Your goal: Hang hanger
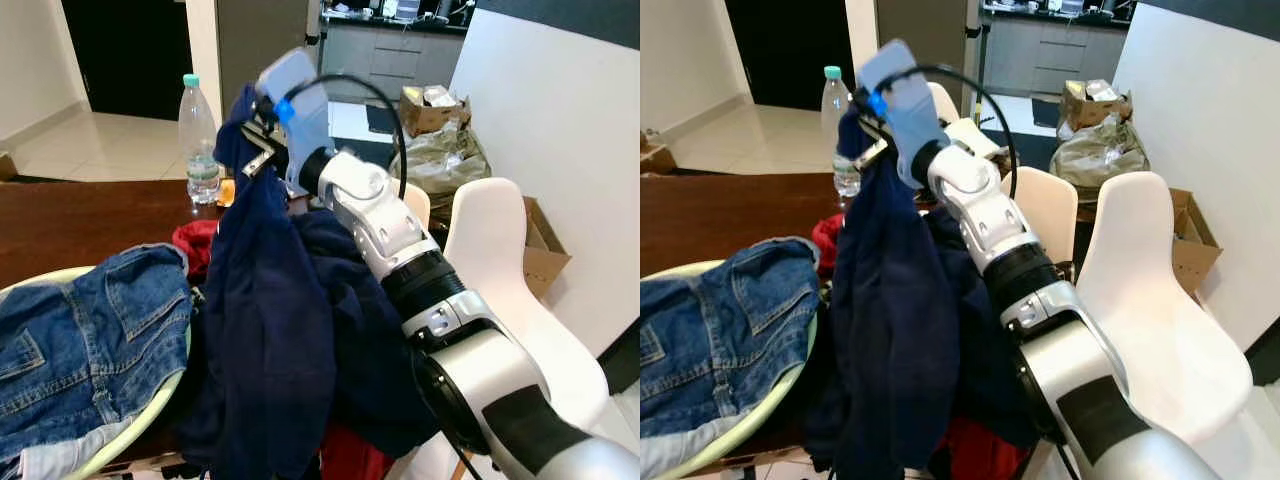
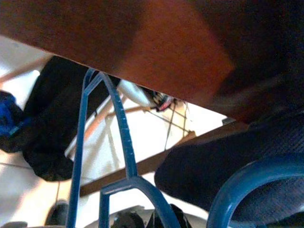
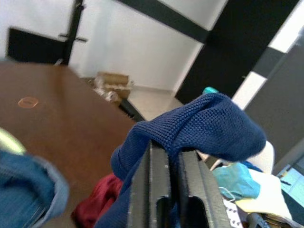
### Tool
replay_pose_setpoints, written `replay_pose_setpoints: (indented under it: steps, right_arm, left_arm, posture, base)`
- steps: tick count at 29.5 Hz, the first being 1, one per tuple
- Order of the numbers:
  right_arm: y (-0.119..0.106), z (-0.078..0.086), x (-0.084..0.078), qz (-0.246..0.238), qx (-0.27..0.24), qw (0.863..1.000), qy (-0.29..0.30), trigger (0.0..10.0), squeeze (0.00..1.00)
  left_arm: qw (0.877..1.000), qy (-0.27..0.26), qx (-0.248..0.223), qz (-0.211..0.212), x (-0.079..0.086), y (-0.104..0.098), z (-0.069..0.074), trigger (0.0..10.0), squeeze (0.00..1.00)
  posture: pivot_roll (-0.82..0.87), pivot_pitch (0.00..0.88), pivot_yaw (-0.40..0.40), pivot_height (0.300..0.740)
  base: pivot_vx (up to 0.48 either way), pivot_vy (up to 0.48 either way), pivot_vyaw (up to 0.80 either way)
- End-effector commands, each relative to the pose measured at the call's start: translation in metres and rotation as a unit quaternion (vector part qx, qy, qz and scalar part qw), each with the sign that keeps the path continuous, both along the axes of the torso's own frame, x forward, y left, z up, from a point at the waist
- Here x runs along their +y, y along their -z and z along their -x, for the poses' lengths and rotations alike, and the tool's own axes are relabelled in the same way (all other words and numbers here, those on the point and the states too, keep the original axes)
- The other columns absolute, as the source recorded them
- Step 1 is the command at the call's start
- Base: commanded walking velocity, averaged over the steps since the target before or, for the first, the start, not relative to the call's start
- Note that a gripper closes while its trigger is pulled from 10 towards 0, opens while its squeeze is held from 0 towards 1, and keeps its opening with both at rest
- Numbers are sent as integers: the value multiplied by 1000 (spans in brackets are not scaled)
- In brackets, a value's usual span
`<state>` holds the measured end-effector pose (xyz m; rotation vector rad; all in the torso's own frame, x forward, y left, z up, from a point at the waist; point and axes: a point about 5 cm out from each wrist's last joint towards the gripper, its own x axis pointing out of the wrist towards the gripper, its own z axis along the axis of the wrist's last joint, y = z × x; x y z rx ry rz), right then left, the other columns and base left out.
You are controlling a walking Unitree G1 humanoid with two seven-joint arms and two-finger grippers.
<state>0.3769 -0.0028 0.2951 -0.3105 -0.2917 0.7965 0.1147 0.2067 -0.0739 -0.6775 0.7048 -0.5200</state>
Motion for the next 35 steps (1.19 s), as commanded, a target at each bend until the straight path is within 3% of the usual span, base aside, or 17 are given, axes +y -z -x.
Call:
replay_pose_setpoints:
  steps: [1, 2, 9, 22, 23, 25, 26, 28, 29, 31, 33, 35]
  right_arm:
    - [13, -3, -2, 19, 21, 1000, 7, 10000, 541]
    - [22, -3, -2, 24, 34, 999, 9, 10000, 1000]
    - [40, -5, -4, 39, 58, 997, 33, 10000, 1000]
    - [45, -7, -19, 33, 72, 995, 55, 10000, 1000]
    - [42, -7, -27, 8, 80, 996, 48, 10000, 275]
    - [42, -7, -27, 8, 80, 996, 48, 10000, 275]
    - [39, -6, -35, -24, 92, 995, 39, 10000, 0]
    - [39, -6, -35, -24, 92, 995, 39, 10000, 0]
    - [36, -6, -48, -55, 99, 993, 30, 10000, 0]
    - [36, -6, -48, -55, 99, 993, 30, 10000, 0]
    - [34, -6, -66, -84, 102, 991, 29, 10000, 0]
    - [34, -6, -66, -84, 102, 991, 29, 10000, 0]
  left_arm:
    - [999, 10, 41, 26, -16, 9, 18, 10000, 0]
    - [999, 11, 45, 24, -15, 10, 22, 10000, 0]
    - [998, 14, 54, 23, -15, 12, 28, 10000, 0]
    - [998, 22, 54, 21, -18, 12, 25, 10000, 0]
    - [998, 13, 56, 12, -17, 13, 23, 10000, 0]
    - [998, 13, 56, 12, -17, 13, 23, 10000, 0]
    - [998, 2, 57, -1, -16, 13, 19, 10000, 0]
    - [998, 2, 57, -1, -16, 13, 19, 10000, 0]
    - [998, -2, 58, -14, -15, 13, 14, 10000, 0]
    - [998, -2, 58, -14, -15, 13, 14, 10000, 0]
    - [998, 9, 55, -19, -18, 11, 1, 10000, 0]
    - [998, 9, 55, -19, -18, 11, 1, 10000, 0]
  posture:
    - [199, 0, -111, 740]
    - [199, 0, -109, 740]
    - [197, 0, -107, 740]
    - [187, 0, -96, 740]
    - [187, 0, -91, 740]
    - [187, 0, -91, 740]
    - [188, 0, -87, 740]
    - [188, 0, -87, 740]
    - [189, 0, -77, 740]
    - [189, 0, -77, 740]
    - [182, 0, -47, 740]
    - [182, 0, -47, 740]
  base:
    - [0, 0, 0]
    - [0, 0, 0]
    - [0, 0, 0]
    - [0, 0, 0]
    - [0, 0, 0]
    - [0, 0, 0]
    - [0, 0, 0]
    - [0, 0, 0]
    - [-341, 0, 0]
    - [-341, 0, 0]
    - [-422, 0, 0]
    - [-442, 0, 0]
